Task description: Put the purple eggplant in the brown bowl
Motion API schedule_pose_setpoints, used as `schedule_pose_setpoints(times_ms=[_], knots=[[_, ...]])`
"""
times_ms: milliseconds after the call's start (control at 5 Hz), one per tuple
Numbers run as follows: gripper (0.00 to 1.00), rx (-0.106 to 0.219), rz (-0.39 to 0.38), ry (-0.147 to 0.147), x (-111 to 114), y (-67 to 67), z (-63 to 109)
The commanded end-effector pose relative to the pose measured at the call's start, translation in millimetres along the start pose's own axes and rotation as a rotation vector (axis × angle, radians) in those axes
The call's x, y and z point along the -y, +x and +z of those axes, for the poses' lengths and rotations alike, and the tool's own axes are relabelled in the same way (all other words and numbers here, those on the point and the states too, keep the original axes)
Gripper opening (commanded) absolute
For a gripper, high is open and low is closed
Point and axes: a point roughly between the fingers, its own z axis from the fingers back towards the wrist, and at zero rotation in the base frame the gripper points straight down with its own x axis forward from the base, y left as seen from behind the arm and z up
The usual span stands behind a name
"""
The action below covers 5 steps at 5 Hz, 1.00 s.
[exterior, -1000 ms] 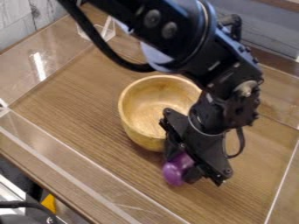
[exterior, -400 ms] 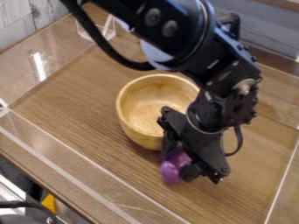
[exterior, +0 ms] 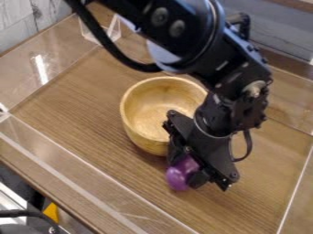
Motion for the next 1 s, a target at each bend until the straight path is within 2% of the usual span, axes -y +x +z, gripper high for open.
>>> schedule_pose_setpoints(times_ms=[0, 800], knots=[[0.00, 0.008, 0.020, 0.002, -5.7, 3.5, 1.5], [0.00, 0.005, 0.031, 0.009, -8.9, 5.3, -0.8]])
